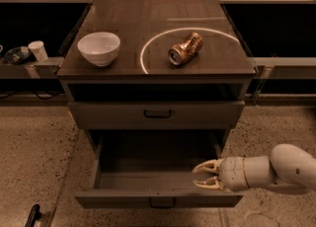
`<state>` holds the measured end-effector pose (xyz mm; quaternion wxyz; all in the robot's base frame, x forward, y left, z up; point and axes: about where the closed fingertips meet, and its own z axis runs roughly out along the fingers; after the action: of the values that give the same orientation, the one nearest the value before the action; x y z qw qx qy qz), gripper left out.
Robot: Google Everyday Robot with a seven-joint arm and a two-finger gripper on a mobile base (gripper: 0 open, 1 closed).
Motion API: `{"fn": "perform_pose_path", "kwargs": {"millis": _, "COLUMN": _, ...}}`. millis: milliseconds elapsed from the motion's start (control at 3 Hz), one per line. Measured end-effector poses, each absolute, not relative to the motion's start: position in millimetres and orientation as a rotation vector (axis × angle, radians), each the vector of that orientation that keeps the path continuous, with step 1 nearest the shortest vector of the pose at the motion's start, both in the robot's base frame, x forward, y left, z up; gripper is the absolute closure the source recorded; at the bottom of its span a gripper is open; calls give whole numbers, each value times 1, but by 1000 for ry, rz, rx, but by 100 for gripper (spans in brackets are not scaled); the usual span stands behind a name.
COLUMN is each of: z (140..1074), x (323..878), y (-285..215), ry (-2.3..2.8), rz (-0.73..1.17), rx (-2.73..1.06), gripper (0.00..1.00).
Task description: Close middle drawer
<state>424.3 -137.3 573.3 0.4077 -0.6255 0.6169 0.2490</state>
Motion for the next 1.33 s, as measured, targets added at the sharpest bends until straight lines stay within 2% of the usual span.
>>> {"fn": "perform_pose_path", "kwargs": {"millis": 333, "z": 570, "x": 424, "y": -137, "ry": 1552, "rz": 631, "rx": -1579, "gripper": 89}}
{"fn": "perform_pose_path", "kwargs": {"millis": 667, "z": 570, "x": 423, "y": -137, "ry": 1552, "rz": 631, "rx": -1579, "gripper": 100}}
{"fn": "perform_pose_path", "kwargs": {"millis": 1333, "z": 567, "x": 421, "y": -133, "ry": 1550, "rz": 626, "rx": -1612, "gripper": 100}}
